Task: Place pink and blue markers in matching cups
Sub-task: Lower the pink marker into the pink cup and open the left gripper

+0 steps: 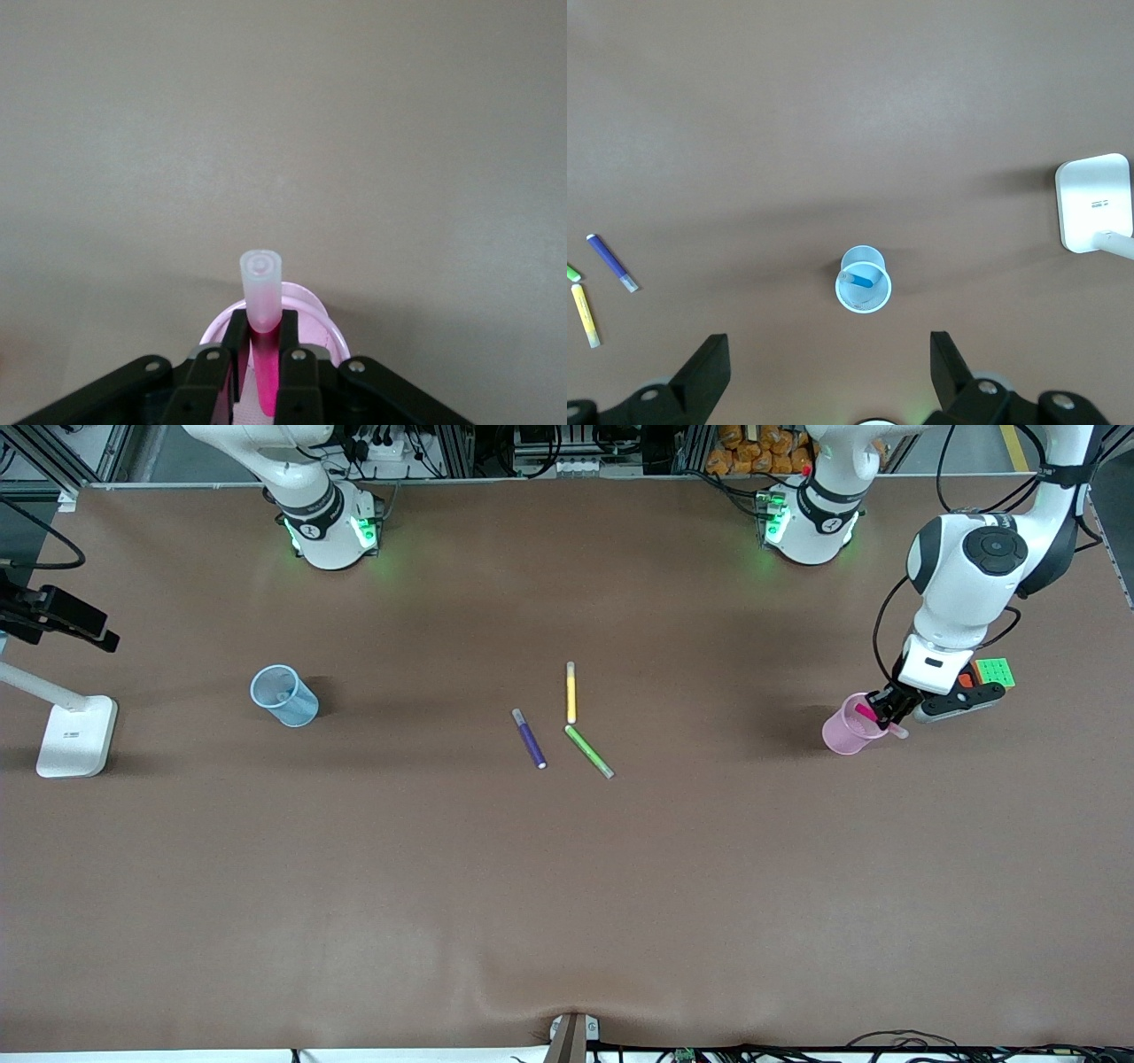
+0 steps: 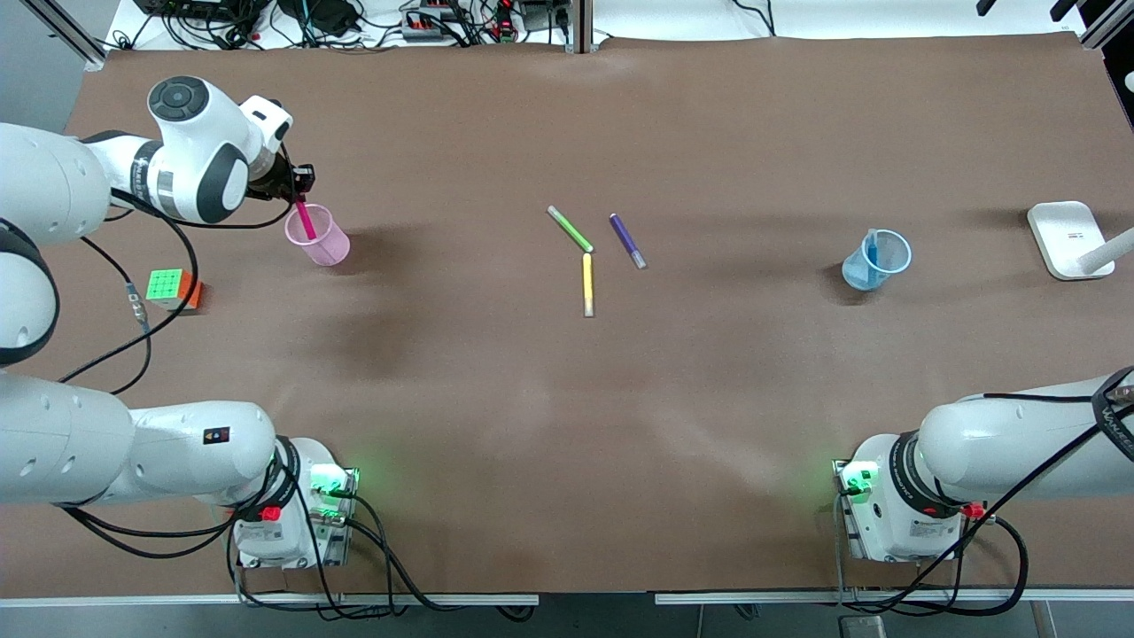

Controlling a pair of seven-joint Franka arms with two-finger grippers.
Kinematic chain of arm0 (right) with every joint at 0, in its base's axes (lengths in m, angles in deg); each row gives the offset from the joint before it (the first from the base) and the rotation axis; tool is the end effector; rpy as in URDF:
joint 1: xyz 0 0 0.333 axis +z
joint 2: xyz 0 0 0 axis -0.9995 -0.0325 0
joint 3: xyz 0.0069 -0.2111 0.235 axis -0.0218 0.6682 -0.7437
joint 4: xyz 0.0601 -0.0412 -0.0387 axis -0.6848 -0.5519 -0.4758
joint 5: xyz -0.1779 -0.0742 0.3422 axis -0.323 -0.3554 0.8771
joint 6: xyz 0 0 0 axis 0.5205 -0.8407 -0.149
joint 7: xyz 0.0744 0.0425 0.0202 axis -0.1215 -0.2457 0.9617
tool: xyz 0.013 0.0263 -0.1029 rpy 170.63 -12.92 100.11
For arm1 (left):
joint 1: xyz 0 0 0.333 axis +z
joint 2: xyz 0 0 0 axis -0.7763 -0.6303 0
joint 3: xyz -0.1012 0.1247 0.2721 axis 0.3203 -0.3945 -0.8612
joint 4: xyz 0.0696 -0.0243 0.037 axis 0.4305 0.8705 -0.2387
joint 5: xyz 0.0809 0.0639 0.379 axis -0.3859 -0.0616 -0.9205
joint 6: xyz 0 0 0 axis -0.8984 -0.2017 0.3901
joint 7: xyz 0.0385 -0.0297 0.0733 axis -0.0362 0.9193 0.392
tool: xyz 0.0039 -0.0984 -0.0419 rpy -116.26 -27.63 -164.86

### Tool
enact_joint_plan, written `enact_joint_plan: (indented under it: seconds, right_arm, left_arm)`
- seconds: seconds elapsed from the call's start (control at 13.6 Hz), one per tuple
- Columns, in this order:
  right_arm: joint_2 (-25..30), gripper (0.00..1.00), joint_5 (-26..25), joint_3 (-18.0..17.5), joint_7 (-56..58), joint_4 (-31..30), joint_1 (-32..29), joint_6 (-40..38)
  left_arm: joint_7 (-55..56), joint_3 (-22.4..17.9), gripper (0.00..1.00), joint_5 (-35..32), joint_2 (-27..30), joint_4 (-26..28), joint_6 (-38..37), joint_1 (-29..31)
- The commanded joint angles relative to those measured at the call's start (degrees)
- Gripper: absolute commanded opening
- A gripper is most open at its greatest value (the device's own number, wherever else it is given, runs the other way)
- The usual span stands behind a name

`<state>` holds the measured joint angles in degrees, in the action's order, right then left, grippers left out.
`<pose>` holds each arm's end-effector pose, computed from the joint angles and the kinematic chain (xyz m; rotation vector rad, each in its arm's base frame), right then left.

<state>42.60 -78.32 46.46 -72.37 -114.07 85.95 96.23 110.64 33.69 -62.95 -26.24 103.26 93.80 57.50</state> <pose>0.5362 -0.0277 0.6512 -3.1102 0.1954 0.0876 0.4576 -0.0036 0.3050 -3.0278 -0.3776 -0.4266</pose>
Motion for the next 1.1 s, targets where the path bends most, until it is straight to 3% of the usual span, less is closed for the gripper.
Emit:
enact_joint_plan:
  seconds: [0.0,0.66,0.74,0.88,0.96,1.03]
  right_arm:
    - [0.85,1.0,-0.08,-0.12,0.03,-0.17,1.57,-0.62]
    - [0.76,1.0,-0.43,0.06,0.03,-0.26,1.66,-0.45]
    - [0.76,1.0,-0.43,0.06,0.03,-0.26,1.57,-0.36]
    - [0.76,1.0,-0.43,0.06,-0.06,-0.26,1.83,-0.1]
    - [0.76,1.0,-0.43,0.06,-0.06,-0.26,1.84,-0.01]
    - [0.76,1.0,-0.43,0.06,-0.06,-0.26,1.84,0.08]
  left_arm:
    - [0.8,0.47,0.0,-0.95,-0.35,1.2,2.32,0.72]
    - [2.56,0.65,0.0,-0.95,-2.11,2.08,4.7,0.46]
    - [2.65,0.65,0.22,-0.95,-2.28,2.08,4.7,0.46]
    - [2.65,0.65,0.85,-0.95,-2.37,1.99,4.7,0.46]
    - [2.65,0.65,1.0,-0.95,-2.37,1.99,4.7,0.46]
    - [2.65,0.65,1.0,-0.95,-2.37,1.9,4.7,0.46]
